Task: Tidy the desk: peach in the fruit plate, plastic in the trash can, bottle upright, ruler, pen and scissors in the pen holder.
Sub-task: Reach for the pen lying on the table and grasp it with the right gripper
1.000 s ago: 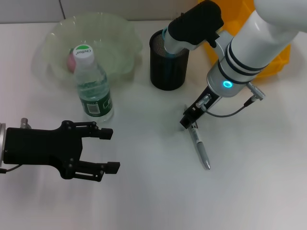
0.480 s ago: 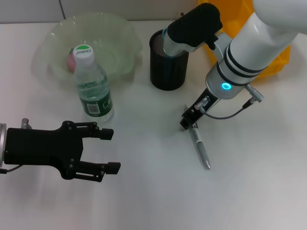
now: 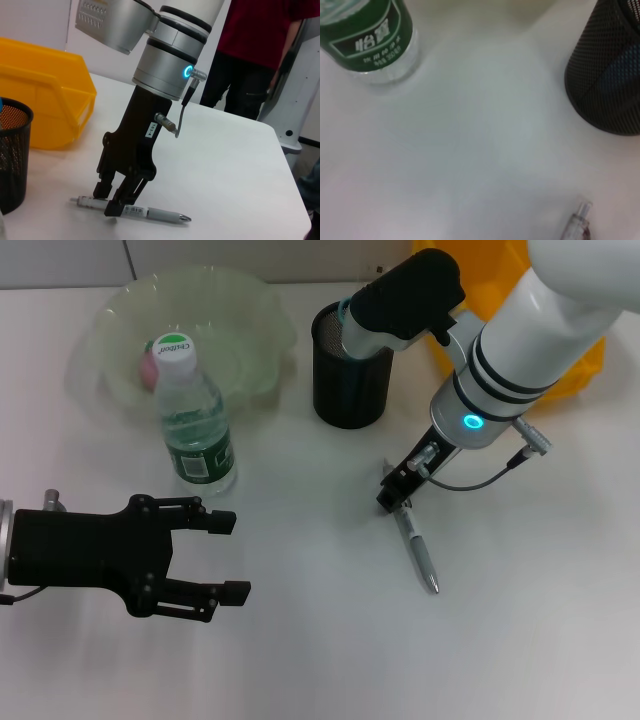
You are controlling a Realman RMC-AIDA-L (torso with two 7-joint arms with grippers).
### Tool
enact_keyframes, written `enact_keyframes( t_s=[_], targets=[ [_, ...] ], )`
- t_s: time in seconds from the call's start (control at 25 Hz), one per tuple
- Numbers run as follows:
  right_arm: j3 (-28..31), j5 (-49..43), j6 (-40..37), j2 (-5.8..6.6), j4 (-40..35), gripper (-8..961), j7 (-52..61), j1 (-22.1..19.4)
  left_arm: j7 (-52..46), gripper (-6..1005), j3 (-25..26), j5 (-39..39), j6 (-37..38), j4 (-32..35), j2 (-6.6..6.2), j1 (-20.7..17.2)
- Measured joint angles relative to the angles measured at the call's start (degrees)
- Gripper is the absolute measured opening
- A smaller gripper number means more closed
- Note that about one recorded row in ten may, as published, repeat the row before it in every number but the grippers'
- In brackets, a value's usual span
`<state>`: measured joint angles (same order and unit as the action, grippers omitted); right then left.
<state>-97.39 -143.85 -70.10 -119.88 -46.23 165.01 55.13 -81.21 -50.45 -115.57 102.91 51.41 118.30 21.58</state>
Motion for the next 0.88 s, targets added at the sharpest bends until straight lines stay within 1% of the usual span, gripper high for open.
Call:
enact_keyframes(
  t_s=[0.4, 0.64, 0.8, 0.84, 0.88],
  targets=[
    [-0.24, 0.0, 0.11, 0.0, -0.09, 307, -0.19, -0.06, 0.04, 846, 0.09, 0.0, 0.0, 0.0, 0.0, -0.18],
    [-0.75, 0.0, -0.5, 0.0, -3.22, 276, -0.82, -1.67, 0.07, 846, 0.26, 0.0, 0.0, 0.0, 0.0, -0.31],
    [-0.72, 0.0, -1.15, 0.1, -4.85, 118, -0.91, -2.59, 0.08, 846, 0.27, 0.0, 0.11, 0.0, 0.0, -0.37],
    [-0.48, 0.0, -1.33, 0.27, -6.05, 79, -0.95, -3.49, 0.09, 846, 0.27, 0.0, 0.22, 0.0, 0.0, -0.43],
    [-0.48, 0.0, -1.33, 0.27, -6.05, 63, -0.95, -3.49, 0.09, 846, 0.27, 0.0, 0.22, 0.0, 0.0, -0.43]
  ],
)
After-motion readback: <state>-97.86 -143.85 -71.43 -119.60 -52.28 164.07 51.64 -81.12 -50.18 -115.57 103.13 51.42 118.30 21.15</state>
